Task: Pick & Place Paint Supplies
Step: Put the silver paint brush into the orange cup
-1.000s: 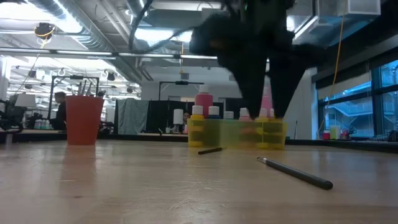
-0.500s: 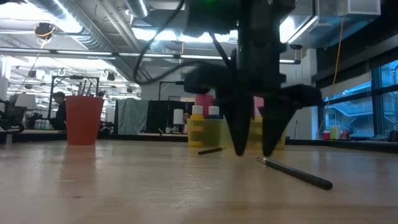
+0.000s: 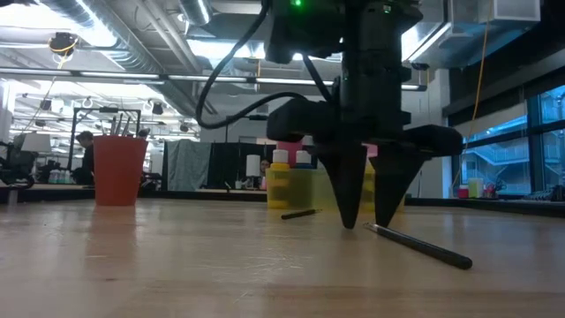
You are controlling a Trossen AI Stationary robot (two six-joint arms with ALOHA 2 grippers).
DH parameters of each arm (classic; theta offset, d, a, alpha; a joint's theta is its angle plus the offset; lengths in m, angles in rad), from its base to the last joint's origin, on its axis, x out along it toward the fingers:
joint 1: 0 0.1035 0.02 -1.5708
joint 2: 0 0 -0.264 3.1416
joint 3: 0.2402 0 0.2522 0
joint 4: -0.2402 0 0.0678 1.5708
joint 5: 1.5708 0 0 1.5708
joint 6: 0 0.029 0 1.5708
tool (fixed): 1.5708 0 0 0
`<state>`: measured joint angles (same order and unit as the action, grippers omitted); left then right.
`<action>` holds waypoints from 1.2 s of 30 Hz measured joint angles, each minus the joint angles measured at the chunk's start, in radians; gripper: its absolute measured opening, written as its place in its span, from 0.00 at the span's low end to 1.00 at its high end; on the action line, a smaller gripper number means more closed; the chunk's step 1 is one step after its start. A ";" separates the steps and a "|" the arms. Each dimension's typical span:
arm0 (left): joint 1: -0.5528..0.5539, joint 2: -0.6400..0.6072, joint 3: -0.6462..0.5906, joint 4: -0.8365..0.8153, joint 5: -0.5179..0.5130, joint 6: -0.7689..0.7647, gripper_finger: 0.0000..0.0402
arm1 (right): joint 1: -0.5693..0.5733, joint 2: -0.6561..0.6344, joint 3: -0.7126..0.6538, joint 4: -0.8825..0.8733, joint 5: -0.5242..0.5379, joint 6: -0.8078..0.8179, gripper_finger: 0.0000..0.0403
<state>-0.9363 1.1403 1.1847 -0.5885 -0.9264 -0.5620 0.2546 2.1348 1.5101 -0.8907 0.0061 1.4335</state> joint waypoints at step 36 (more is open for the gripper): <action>0.000 -0.034 0.000 -0.014 -0.010 0.007 0.37 | -0.003 -0.027 0.033 -0.084 0.058 -0.143 0.00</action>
<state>-0.9366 1.1059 1.1847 -0.6025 -0.9361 -0.5551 0.2517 2.1079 1.5427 -0.9746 0.0636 1.2902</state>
